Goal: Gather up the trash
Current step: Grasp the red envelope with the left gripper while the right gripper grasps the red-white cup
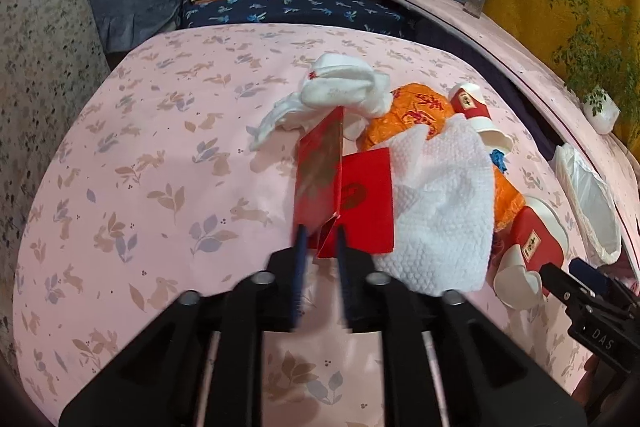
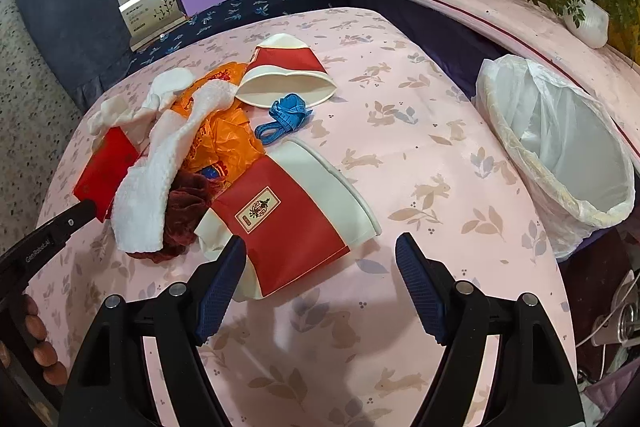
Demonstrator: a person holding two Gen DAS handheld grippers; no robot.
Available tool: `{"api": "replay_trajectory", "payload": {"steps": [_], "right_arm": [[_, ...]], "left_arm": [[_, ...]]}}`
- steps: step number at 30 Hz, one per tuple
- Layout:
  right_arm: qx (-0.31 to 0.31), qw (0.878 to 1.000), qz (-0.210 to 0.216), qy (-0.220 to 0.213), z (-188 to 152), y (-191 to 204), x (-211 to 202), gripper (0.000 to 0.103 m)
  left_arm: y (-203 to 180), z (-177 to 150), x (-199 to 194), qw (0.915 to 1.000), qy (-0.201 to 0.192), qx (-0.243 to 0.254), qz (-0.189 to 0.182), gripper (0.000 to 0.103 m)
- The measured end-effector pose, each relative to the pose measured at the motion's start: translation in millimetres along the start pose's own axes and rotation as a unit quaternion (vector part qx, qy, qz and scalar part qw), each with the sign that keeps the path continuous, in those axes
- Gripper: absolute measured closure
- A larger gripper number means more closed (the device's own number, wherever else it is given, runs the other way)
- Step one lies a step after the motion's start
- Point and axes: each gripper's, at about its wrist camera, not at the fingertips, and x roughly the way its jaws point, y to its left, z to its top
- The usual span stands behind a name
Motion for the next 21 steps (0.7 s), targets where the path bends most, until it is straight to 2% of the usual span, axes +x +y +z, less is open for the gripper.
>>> {"api": "replay_trajectory", "payload": {"steps": [1,3,8,12,17,21], "right_arm": [[0.001,1.000,0.001,0.001,0,0,1,0.030],[0.002,1.000,0.003,0.001,1,1,3,0.030],[0.014,1.000,0.013,0.007,6,-2,10,0.030],[0.022,0.999,0.021,0.015,7,-2,16,0.030],[0.024,0.999,0.035,0.015,7,0,22,0.030],[0.031,0.998,0.043,0.019,5,-2,21,0.030]], "left_arm": [[2,2,1,1.0000,-0.002,-0.007,0.002,0.059],[4,6,1,0.9998,-0.010,-0.015,0.005,0.049],[3,16,11,0.9997,-0.011,-0.017,0.013,0.049],[3,18,21,0.9998,0.007,-0.017,0.001,0.086],[-2,13,16,1.0000,0.003,-0.008,-0.001,0.097],[-6,10,8,1.0000,0.000,-0.008,-0.005,0.099]]}}
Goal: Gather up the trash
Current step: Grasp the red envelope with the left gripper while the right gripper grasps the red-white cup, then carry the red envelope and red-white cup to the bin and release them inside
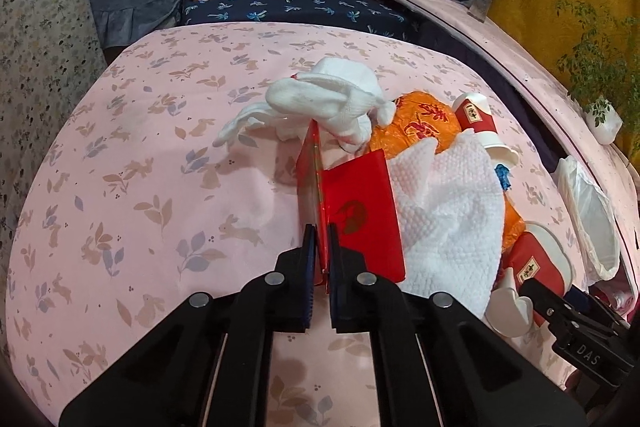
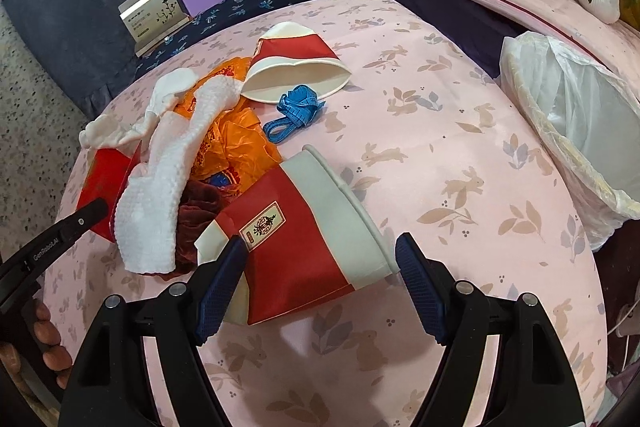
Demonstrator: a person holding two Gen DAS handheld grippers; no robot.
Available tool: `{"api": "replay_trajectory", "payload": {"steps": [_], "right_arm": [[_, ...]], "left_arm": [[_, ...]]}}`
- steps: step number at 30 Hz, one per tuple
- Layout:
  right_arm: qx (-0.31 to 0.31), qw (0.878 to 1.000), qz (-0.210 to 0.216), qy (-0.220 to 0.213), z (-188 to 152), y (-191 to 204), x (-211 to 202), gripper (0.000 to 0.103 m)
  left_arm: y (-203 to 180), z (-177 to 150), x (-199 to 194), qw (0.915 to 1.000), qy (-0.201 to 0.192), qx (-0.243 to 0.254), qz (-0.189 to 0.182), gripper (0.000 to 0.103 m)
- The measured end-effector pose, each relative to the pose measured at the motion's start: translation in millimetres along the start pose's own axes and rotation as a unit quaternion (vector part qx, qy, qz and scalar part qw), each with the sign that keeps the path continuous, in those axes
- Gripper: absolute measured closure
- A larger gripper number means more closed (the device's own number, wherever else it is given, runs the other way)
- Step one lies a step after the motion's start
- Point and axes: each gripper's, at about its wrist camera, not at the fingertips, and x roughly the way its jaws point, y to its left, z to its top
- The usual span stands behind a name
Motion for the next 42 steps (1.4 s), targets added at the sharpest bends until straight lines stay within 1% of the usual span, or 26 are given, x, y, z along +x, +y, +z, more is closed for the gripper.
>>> {"api": "replay_trajectory", "payload": {"steps": [3,5,10,13,16,20,27,34,38,42], "right_arm": [[0.021,1.000,0.020,0.010,-3,-8,1,0.030],[0.039,0.998,0.039,0.017,-4,-13,2,0.033],[0.058,0.996,0.070,0.024,-6,-17,1,0.044],[0.057,0.996,0.072,0.016,-6,-17,-6,0.048],[0.050,0.997,0.065,0.000,-5,-18,-18,0.053],[0.048,0.997,0.048,-0.025,0,-22,-36,0.057],[0.029,0.997,0.003,-0.078,14,-30,-75,0.064],[0.018,0.992,-0.027,-0.123,26,-47,-111,0.065],[0.026,0.988,-0.039,-0.144,32,-62,-126,0.065],[0.041,0.986,-0.048,-0.157,36,-79,-135,0.065]], "left_arm": [[-4,-2,-8,1.0000,-0.005,0.002,-0.006,0.099],[-7,-4,-13,0.9999,-0.008,0.006,-0.009,0.099],[-18,-7,-21,0.9997,-0.012,0.015,-0.015,0.099],[-25,-7,-25,0.9995,-0.016,0.022,-0.019,0.099],[-33,-6,-31,0.9991,-0.021,0.029,-0.022,0.099],[-44,-4,-39,0.9983,-0.030,0.039,-0.030,0.099],[-73,7,-51,0.9960,-0.046,0.059,-0.048,0.100],[-105,21,-60,0.9931,-0.062,0.072,-0.070,0.100],[-126,27,-64,0.9902,-0.067,0.089,-0.084,0.100],[-152,32,-68,0.9866,-0.074,0.105,-0.101,0.100]]}}
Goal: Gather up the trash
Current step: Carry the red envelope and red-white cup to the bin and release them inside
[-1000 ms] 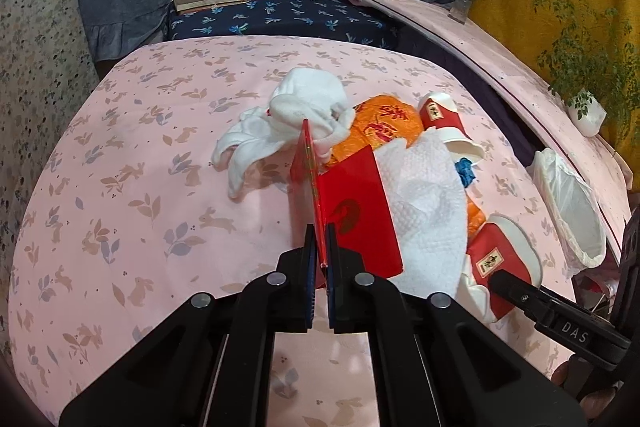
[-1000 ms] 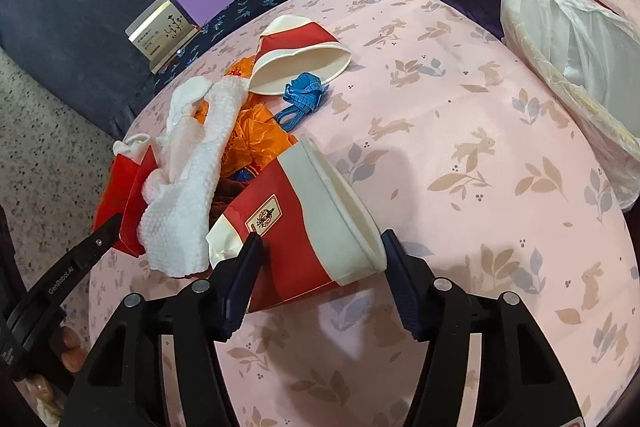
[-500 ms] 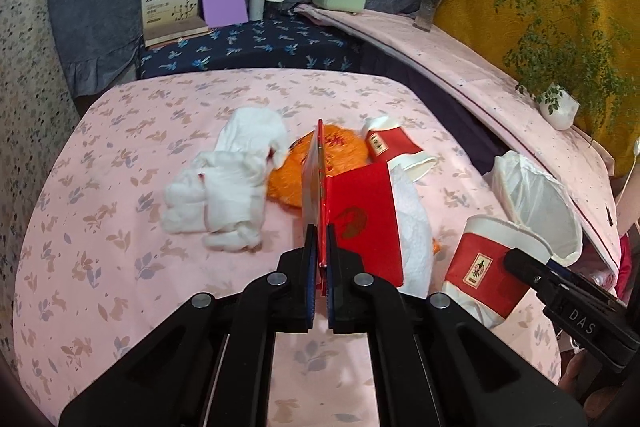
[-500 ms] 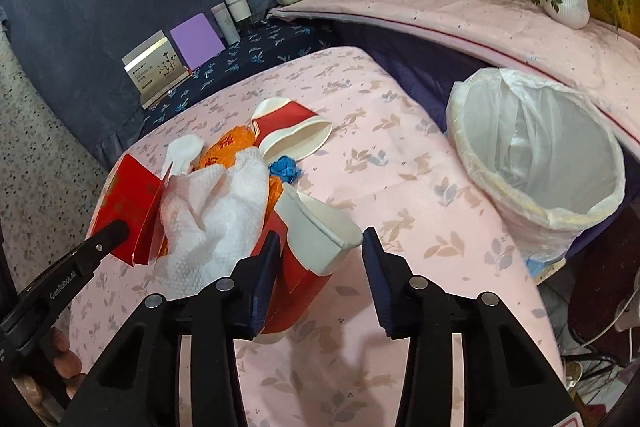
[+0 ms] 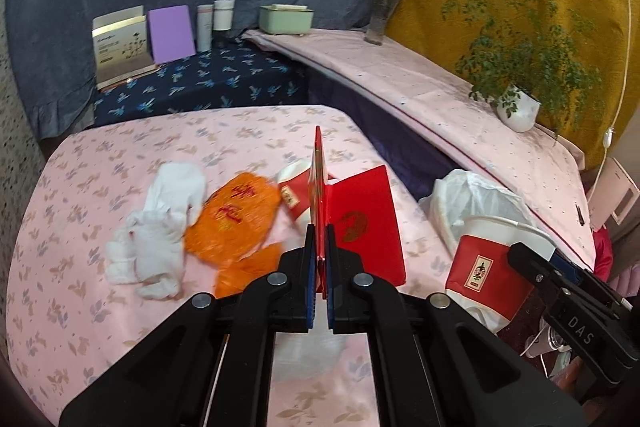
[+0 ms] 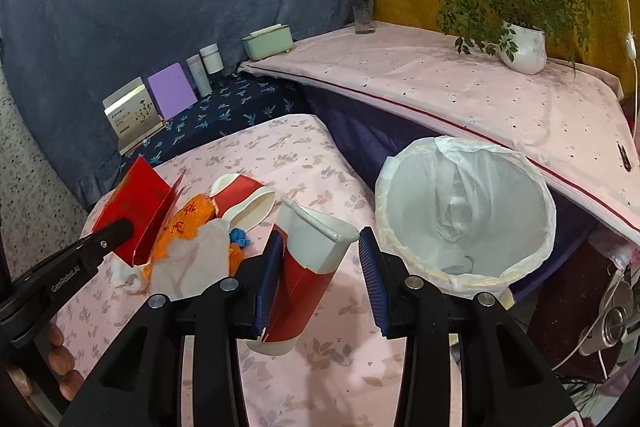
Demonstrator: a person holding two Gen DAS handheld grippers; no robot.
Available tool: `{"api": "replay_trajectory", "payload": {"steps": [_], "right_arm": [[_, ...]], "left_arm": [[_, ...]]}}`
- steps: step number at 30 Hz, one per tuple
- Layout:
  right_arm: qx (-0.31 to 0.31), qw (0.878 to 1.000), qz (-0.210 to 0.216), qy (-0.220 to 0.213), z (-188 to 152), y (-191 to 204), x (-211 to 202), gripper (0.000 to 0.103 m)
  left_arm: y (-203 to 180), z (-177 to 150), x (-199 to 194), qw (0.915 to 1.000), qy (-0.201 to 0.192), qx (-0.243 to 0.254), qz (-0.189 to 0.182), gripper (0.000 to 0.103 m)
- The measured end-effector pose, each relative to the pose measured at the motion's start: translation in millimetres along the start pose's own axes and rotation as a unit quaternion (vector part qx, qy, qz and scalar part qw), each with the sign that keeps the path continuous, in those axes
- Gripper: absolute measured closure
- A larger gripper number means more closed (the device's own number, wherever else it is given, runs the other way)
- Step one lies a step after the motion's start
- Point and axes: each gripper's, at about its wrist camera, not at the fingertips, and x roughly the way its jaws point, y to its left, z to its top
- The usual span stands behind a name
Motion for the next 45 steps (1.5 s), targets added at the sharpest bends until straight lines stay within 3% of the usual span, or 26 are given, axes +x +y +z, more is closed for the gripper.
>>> {"api": "replay_trajectory", "payload": {"steps": [20,27,35,36,38,40,45], "right_arm": [[0.077,0.991,-0.101,-0.054,25,-112,-10,0.065],[0.098,0.986,-0.123,-0.059,27,-141,-11,0.065],[0.113,0.983,-0.135,-0.051,26,-159,-2,0.065],[0.115,0.983,-0.135,-0.050,26,-160,0,0.065],[0.116,0.983,-0.135,-0.048,27,-160,3,0.065],[0.117,0.983,-0.135,-0.046,28,-161,6,0.065],[0.117,0.984,-0.131,-0.042,33,-161,16,0.064]], "left_arm": [[-134,25,39,0.9904,0.015,0.087,-0.106,0.100],[-161,27,59,0.9851,0.037,0.091,-0.141,0.100],[-178,28,83,0.9818,0.062,0.088,-0.157,0.097],[-179,28,86,0.9813,0.064,0.086,-0.160,0.094],[-180,29,89,0.9818,0.064,0.085,-0.157,0.077],[-179,30,88,0.9838,0.054,0.078,-0.152,0.052],[-171,32,87,0.9857,0.048,0.073,-0.144,0.047]]}}
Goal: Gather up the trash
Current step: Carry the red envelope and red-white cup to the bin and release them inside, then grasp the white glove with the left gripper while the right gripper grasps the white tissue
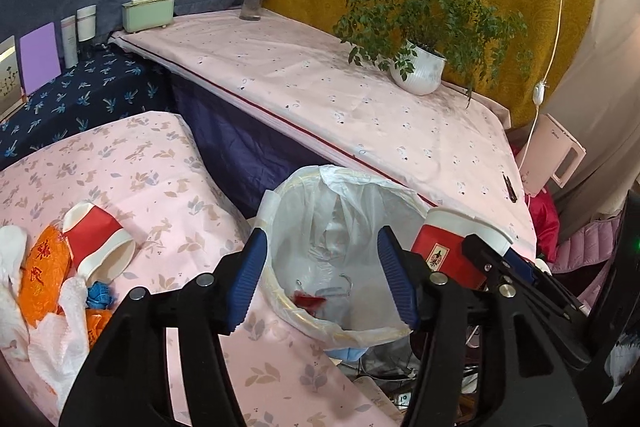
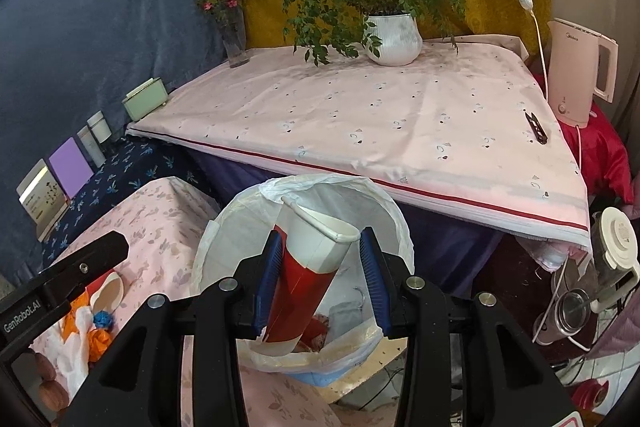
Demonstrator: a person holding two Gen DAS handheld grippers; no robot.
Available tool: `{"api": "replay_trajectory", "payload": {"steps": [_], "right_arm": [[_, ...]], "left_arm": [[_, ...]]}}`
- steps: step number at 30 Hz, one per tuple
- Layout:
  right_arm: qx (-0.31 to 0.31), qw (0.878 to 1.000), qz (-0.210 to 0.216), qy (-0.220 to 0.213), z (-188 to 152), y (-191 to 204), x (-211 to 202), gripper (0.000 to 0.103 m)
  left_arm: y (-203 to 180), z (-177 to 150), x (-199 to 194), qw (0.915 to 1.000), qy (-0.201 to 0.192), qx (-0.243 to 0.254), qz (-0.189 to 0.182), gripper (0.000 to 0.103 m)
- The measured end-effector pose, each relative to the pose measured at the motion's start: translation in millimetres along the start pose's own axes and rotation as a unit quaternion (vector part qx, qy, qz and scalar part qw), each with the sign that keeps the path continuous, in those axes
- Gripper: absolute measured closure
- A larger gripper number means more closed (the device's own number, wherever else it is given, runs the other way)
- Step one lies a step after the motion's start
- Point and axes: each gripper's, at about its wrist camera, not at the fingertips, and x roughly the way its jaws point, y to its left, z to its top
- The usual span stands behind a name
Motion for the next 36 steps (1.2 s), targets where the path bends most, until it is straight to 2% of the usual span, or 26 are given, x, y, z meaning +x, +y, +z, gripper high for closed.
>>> {"api": "replay_trajectory", "payload": {"steps": [5,8,12,22,29,36], "right_arm": [[-0.004,1.000,0.004,0.005,2,8,8,0.060],[-0.007,1.000,0.005,0.005,1,14,10,0.060],[-0.012,1.000,0.008,-0.001,2,23,8,0.053],[-0.034,0.999,0.037,0.000,-5,55,-10,0.047],[-0.076,0.994,0.069,0.021,-30,95,-20,0.046],[-0.115,0.986,0.108,0.043,-59,139,-33,0.040]], "left_arm": [[15,-7,-6,0.9996,-0.005,-0.015,0.025,0.038],[23,-11,-13,0.9985,-0.014,-0.015,0.050,0.026],[36,-16,-24,0.9965,-0.026,-0.026,0.075,0.017],[84,-38,-54,0.9894,-0.034,-0.062,0.127,0.014],[129,-59,-79,0.9803,-0.032,-0.106,0.164,0.014],[166,-80,-107,0.9706,-0.034,-0.122,0.205,0.013]]}}
